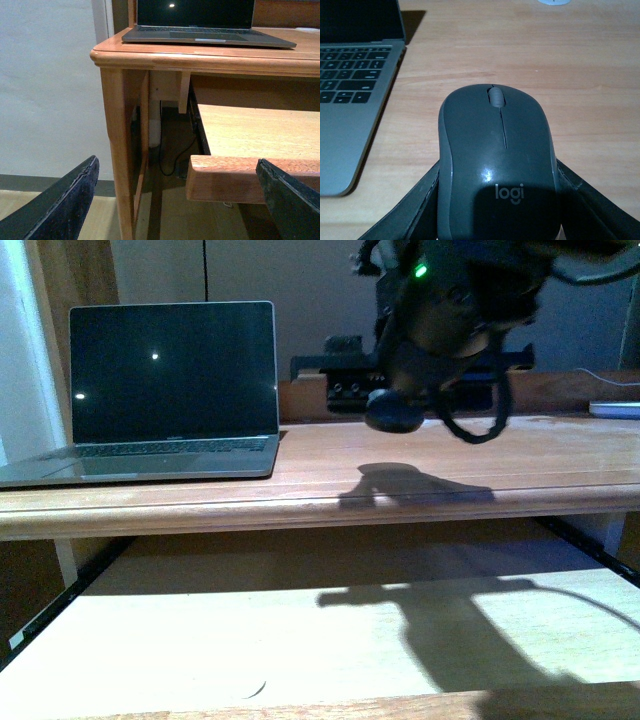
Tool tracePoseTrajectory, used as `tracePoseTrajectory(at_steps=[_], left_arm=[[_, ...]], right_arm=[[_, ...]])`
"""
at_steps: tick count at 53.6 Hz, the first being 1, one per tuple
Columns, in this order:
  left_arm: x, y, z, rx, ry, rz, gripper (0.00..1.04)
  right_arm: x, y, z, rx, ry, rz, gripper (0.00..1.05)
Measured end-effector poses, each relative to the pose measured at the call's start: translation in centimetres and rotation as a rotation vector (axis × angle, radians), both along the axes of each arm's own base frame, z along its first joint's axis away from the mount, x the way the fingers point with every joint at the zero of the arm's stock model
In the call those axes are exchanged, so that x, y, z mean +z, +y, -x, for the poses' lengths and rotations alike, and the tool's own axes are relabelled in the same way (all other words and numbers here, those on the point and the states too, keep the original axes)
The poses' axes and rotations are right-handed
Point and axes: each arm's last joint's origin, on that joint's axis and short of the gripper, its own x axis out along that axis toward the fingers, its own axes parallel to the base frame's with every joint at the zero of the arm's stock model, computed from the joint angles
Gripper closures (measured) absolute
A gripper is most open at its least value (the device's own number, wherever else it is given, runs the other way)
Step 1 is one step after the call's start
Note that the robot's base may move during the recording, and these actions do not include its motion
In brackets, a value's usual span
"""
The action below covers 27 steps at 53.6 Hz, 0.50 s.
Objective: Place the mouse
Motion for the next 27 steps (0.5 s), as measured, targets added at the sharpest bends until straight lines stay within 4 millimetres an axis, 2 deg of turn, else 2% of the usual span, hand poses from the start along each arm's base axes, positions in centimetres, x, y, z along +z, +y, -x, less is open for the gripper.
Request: tracePoseTrajectory(at_steps=[7,14,27], left_arm=[[0.0,0.0,0.0,0.0,0.0,0.0,0.08],[0.0,0.0,0.0,0.0,0.0,0.0,0.08],[0.0,0.0,0.0,0.0,0.0,0.0,0.08]], right_arm=[[-2.0,2.1,-2.4,-0.056,0.017,0.051,0.49],[-4.1,3.1,-4.0,-0.115,0.026,0.098,0.49],[-4.4,3.2,-4.8,-0.162,0.006,0.102,0.49]])
